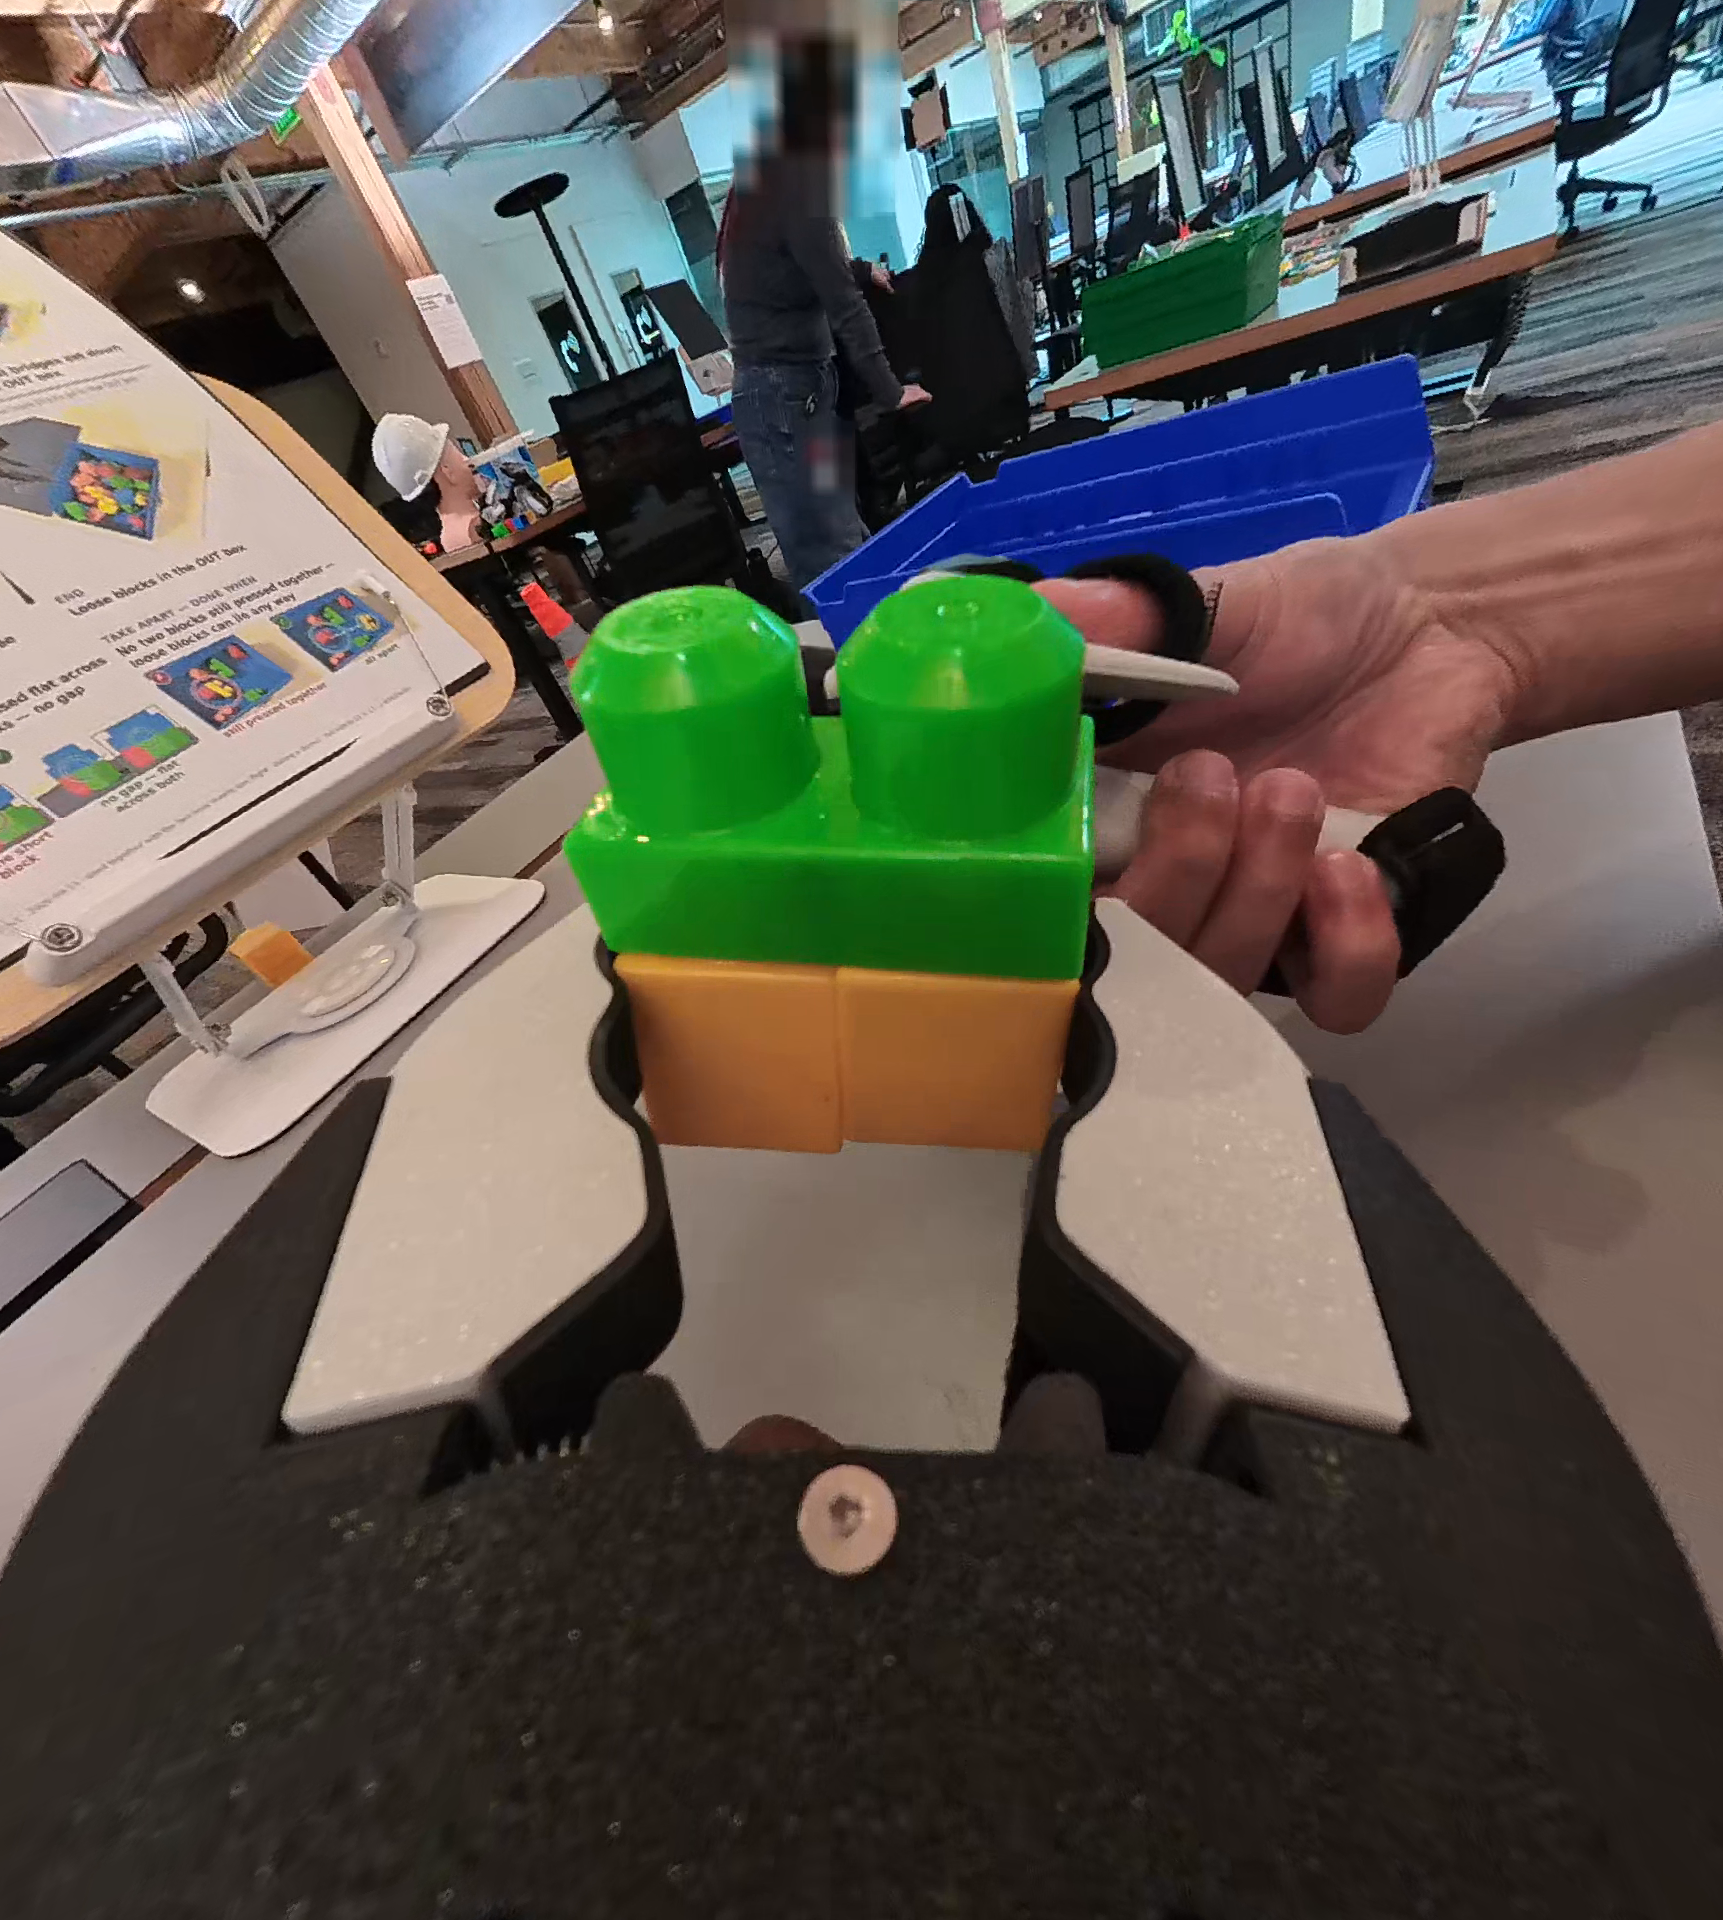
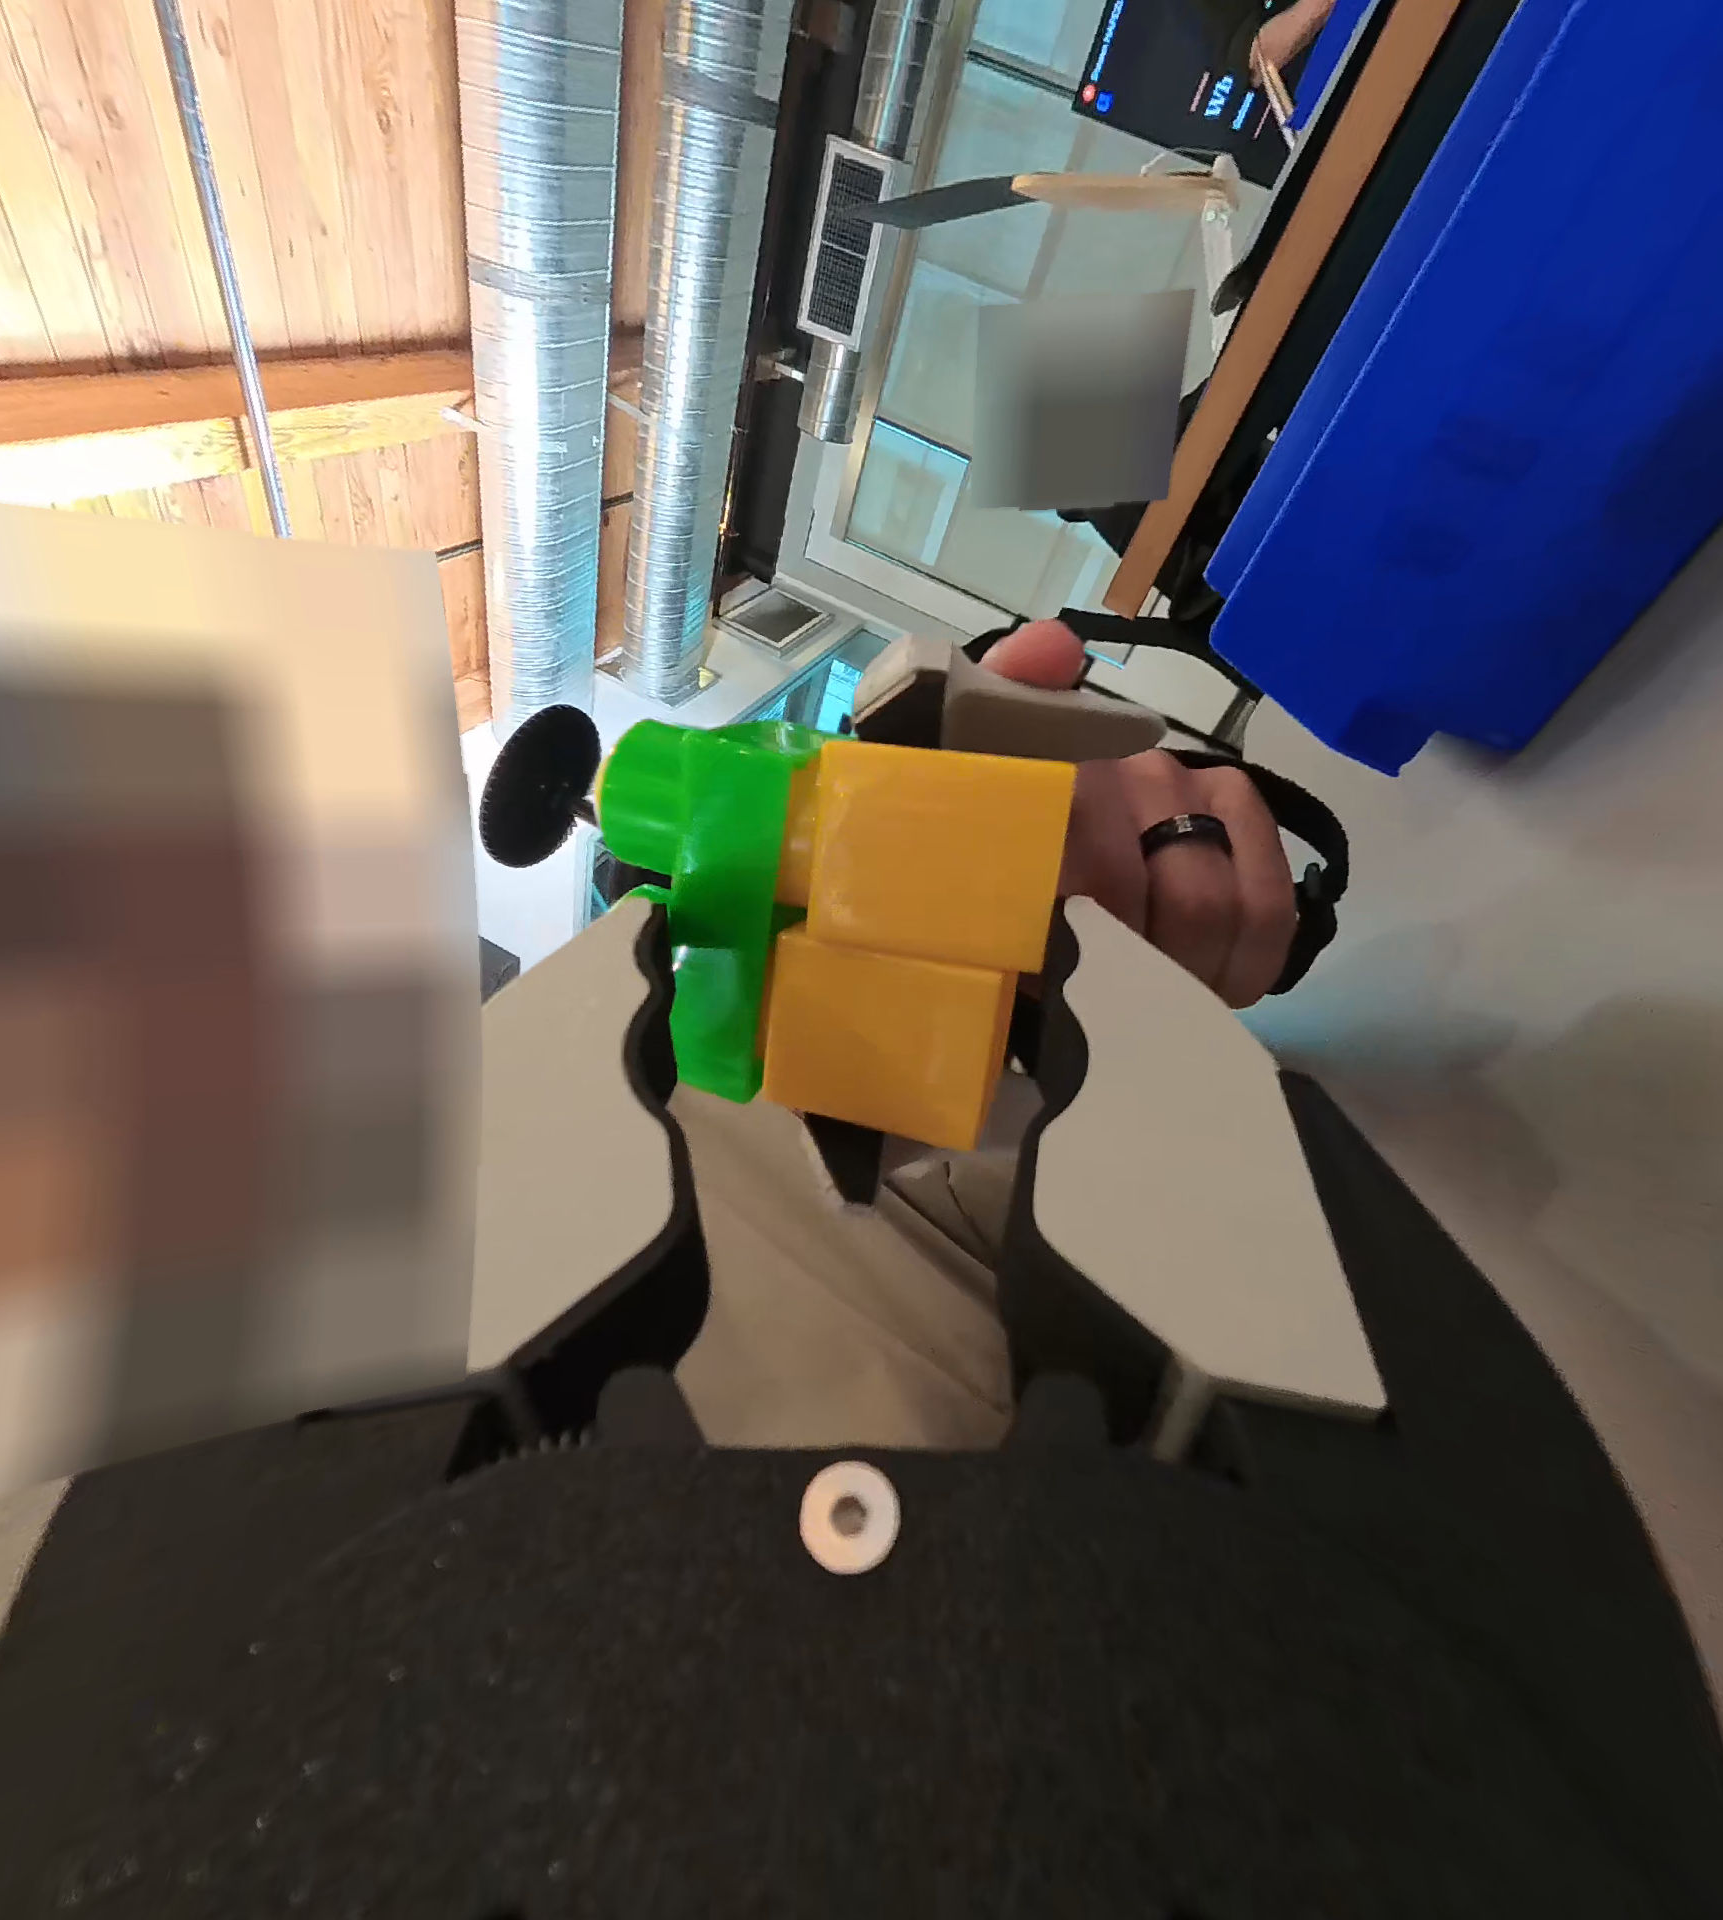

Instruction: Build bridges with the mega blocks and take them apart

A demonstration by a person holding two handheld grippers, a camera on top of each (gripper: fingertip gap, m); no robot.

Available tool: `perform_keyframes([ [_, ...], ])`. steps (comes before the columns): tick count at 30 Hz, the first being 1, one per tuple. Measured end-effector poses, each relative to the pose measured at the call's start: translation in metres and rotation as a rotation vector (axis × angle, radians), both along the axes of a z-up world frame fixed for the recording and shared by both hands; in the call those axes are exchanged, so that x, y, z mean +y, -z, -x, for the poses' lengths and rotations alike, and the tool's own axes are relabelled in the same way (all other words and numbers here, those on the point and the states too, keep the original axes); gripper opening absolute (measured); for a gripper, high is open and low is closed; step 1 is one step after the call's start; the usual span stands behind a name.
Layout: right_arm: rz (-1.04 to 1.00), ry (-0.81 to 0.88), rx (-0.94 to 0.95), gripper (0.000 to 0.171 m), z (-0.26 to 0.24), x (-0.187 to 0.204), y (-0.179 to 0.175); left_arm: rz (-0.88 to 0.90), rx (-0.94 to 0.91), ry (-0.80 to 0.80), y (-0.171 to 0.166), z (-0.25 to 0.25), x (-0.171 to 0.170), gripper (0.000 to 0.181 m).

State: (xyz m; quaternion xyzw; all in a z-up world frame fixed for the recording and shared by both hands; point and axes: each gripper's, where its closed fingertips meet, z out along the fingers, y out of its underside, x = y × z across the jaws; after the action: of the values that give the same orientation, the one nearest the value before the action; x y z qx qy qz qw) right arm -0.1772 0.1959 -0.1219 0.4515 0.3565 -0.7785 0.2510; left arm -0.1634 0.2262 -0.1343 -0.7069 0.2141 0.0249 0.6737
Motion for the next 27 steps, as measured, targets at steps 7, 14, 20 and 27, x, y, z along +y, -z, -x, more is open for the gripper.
perform_keyframes([
  [7, 0.023, -0.004, 0.001, 0.062, -0.001, 0.002, 0.000, 0.020, 0.032, -0.001, 0.002, 0.001, 0.001, 0.081],
  [14, 0.045, -0.017, 0.005, 0.062, -0.003, 0.001, 0.000, 0.006, 0.020, 0.004, 0.000, -0.001, 0.001, 0.081],
  [20, 0.010, -0.011, -0.045, 0.067, -0.003, 0.003, 0.001, 0.025, 0.134, -0.030, 0.007, 0.000, 0.001, 0.080],
  [27, -0.059, -0.012, -0.027, 0.070, -0.005, -0.003, 0.006, 0.065, 0.159, -0.041, 0.017, -0.005, 0.007, 0.079],
])
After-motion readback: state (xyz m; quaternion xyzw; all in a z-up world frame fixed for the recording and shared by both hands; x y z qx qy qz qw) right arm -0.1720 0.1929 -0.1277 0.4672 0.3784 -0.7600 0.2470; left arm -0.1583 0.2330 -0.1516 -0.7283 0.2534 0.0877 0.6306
